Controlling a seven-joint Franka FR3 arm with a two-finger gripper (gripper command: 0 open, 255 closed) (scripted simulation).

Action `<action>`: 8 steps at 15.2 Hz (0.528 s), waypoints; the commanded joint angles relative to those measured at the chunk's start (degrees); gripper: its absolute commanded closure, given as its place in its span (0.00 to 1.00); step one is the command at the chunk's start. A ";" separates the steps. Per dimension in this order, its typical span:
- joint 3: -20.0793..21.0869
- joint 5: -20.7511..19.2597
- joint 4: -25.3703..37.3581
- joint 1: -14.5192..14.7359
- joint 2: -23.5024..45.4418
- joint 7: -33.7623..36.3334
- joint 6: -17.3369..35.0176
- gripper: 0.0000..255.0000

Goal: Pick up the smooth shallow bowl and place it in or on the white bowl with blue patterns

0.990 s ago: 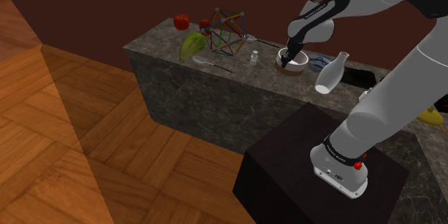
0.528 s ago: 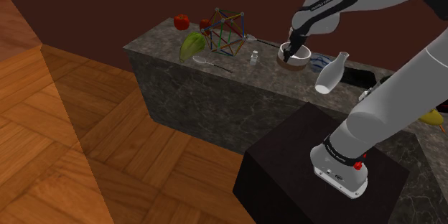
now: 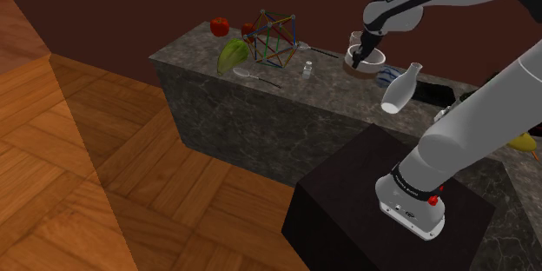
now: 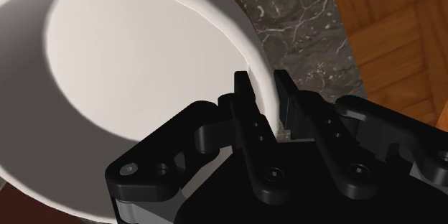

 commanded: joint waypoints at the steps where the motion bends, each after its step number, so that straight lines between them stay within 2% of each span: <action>1: -1.77 0.96 1.77 -0.97 1.20 -3.55 -0.68 1.00; 8: -7.41 6.23 9.95 -4.90 7.45 -16.52 -3.91 1.00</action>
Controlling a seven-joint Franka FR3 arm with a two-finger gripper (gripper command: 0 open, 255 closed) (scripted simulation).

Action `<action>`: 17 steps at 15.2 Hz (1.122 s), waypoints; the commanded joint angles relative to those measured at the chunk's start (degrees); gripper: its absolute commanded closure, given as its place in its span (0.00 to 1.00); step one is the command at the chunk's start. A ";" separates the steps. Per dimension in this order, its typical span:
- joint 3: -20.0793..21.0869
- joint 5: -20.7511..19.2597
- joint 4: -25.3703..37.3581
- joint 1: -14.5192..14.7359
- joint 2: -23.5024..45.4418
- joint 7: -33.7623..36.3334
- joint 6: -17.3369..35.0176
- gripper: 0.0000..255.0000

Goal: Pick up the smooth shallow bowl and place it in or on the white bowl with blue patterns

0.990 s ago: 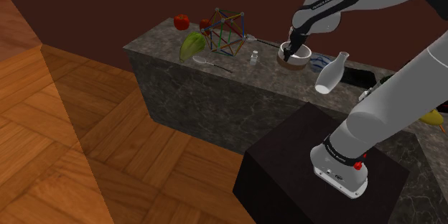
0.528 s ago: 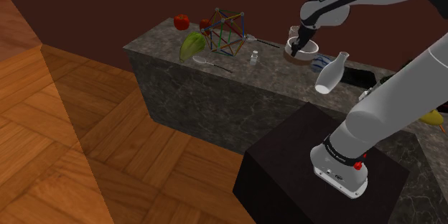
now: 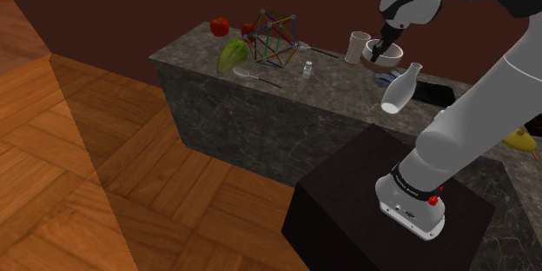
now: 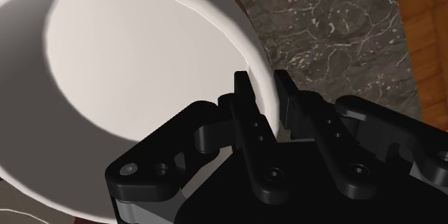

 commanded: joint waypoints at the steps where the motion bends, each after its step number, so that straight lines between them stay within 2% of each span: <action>1: -1.38 2.23 2.78 -1.16 2.64 -3.99 -0.75 1.00; 9: -4.44 10.83 16.16 -8.34 13.45 -17.80 -6.76 1.00; 17: -3.25 14.18 13.73 -9.30 16.86 -20.33 -1.78 1.00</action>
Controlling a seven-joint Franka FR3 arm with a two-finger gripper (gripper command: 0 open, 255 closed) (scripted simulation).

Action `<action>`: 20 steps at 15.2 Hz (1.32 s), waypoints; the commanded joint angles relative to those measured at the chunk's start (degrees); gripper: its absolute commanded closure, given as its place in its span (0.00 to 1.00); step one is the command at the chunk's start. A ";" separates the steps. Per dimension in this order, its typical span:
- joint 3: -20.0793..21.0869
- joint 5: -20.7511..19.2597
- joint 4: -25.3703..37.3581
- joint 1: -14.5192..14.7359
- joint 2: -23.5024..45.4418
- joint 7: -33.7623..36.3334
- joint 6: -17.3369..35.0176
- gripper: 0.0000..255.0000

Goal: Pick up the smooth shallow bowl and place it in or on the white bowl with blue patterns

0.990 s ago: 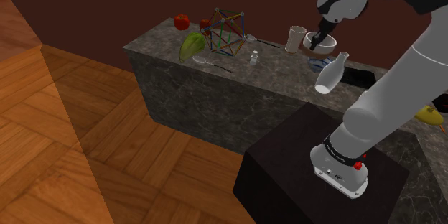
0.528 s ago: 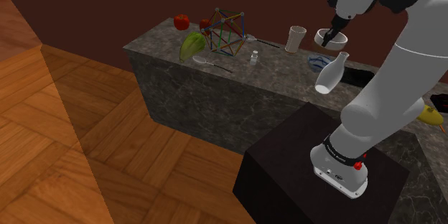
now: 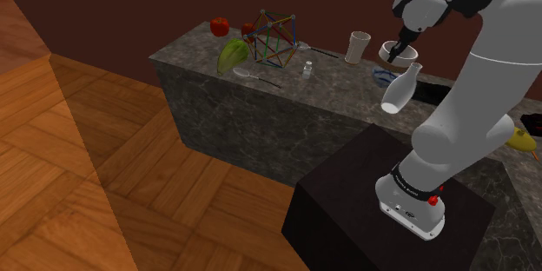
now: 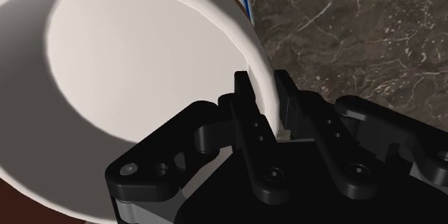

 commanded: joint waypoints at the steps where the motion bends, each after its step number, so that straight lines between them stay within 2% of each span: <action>1: 0.37 0.94 -0.39 -0.26 0.95 -0.65 1.21 1.00; 10: 2.46 5.39 -1.94 -1.84 5.46 -3.94 6.29 1.00; 17: 2.47 5.39 -1.94 -1.84 5.46 -3.94 6.29 1.00; 18: 2.47 5.39 -1.95 -1.84 5.46 -3.94 6.29 0.00; 20: 2.47 5.39 -1.94 -1.84 5.46 -3.94 6.29 0.00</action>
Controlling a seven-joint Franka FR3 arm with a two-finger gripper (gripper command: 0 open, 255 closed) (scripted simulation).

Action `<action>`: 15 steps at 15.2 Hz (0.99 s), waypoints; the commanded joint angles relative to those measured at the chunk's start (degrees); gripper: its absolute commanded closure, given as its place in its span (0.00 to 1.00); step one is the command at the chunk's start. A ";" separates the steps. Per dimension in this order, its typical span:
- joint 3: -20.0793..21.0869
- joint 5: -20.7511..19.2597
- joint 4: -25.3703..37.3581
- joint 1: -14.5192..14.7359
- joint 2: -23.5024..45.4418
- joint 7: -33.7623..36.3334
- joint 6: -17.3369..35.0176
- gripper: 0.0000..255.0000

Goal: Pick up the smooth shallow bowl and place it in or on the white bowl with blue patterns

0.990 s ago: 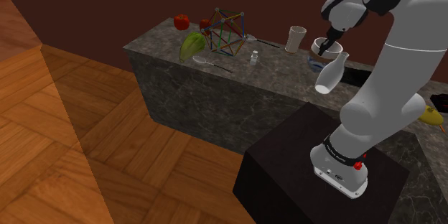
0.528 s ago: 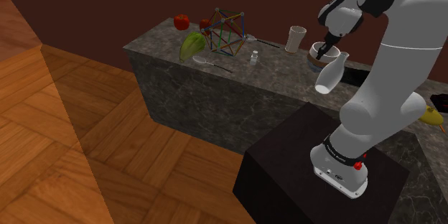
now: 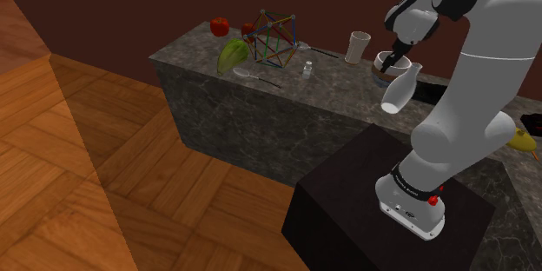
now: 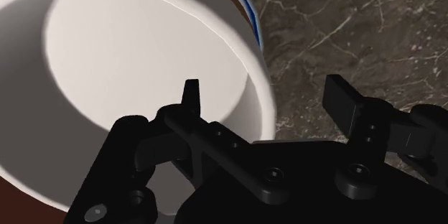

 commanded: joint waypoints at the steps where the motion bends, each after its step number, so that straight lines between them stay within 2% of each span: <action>1: 0.00 0.00 0.00 0.00 0.00 0.00 0.00 0.00; 3: 0.00 0.00 0.00 0.00 0.00 0.00 0.00 0.00; 7: -2.58 -5.02 0.66 1.79 -5.51 3.25 -5.06 0.00; 15: -2.56 -5.03 0.66 1.78 -5.52 3.25 -5.06 0.00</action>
